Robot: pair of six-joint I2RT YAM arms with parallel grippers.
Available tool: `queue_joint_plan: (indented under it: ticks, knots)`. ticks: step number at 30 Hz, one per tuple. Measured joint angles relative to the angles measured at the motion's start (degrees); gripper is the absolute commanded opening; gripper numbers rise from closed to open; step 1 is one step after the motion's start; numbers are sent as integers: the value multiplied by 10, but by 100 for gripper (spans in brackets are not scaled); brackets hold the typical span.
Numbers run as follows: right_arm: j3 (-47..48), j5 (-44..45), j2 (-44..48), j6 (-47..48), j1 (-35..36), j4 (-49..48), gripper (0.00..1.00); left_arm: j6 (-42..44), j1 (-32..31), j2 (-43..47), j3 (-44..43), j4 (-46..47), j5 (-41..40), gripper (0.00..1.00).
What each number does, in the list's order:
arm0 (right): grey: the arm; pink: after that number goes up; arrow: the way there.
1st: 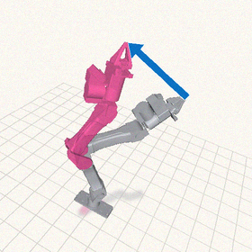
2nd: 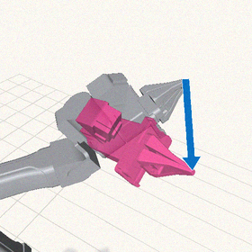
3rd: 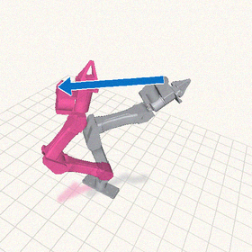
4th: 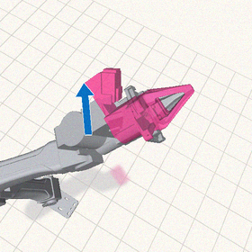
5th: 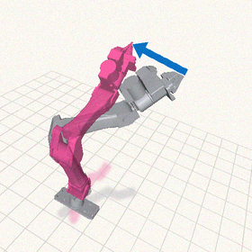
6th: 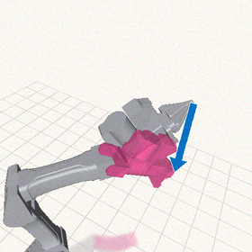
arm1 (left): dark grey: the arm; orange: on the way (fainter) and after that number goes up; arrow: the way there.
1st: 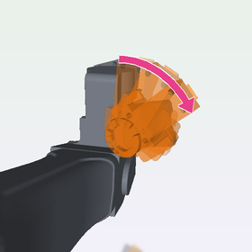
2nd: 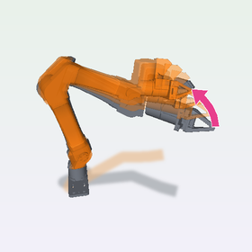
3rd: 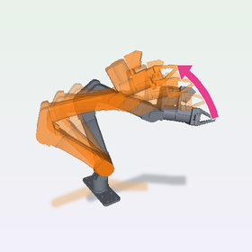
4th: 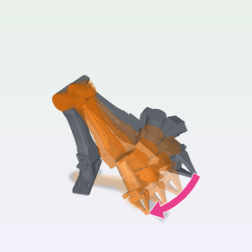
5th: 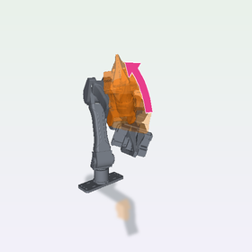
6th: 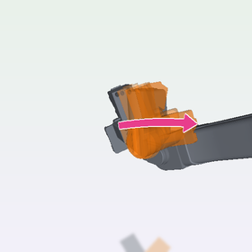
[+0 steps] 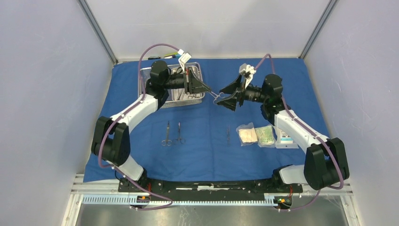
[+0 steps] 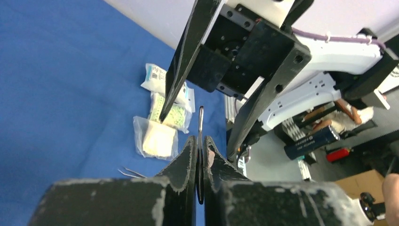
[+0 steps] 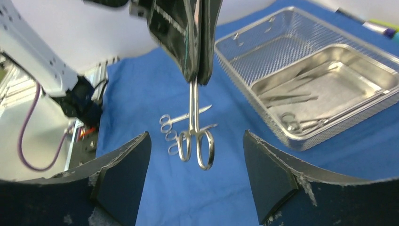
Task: Open and lay out the surgical kit
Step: Place the medical item in the surgical kit.
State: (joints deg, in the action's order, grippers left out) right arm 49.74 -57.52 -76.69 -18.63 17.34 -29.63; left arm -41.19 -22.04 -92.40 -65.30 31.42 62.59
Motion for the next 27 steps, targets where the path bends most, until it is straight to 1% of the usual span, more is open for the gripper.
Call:
queue_joint_plan:
  ticks: [3, 6, 8, 14, 17, 20, 22, 24, 25, 27]
  knots:
    - [1, -15, -5, 60, 18, 69, 71, 53, 0, 7, -18, -79, 29, 2]
    - [1, -28, -11, 92, 34, 104, 67, 99, 0, 12, -26, -146, 46, 2]
    - [1, -34, -12, 105, 41, 117, 65, 131, 0, 13, -29, -191, 52, 2]
    - [1, -45, -16, 122, 55, 126, 53, 223, -6, 14, -44, -321, 55, 2]
    - [2, -49, -30, 125, 61, 130, 40, 247, -9, 17, -45, -355, 55, 2]
    - [3, -54, -43, 127, 66, 134, 25, 257, -9, 21, -45, -370, 55, 2]
    - [3, -59, -49, 125, 69, 135, 14, 266, -9, 22, -45, -377, 53, 2]
    - [5, -63, -49, 125, 73, 136, 1, 270, -9, 23, -45, -382, 54, 2]
    - [5, -63, -49, 123, 73, 137, 0, 273, -9, 23, -45, -385, 56, 4]
    - [5, -57, -49, 107, 73, 140, 0, 285, -9, 25, -45, -385, 53, 14]
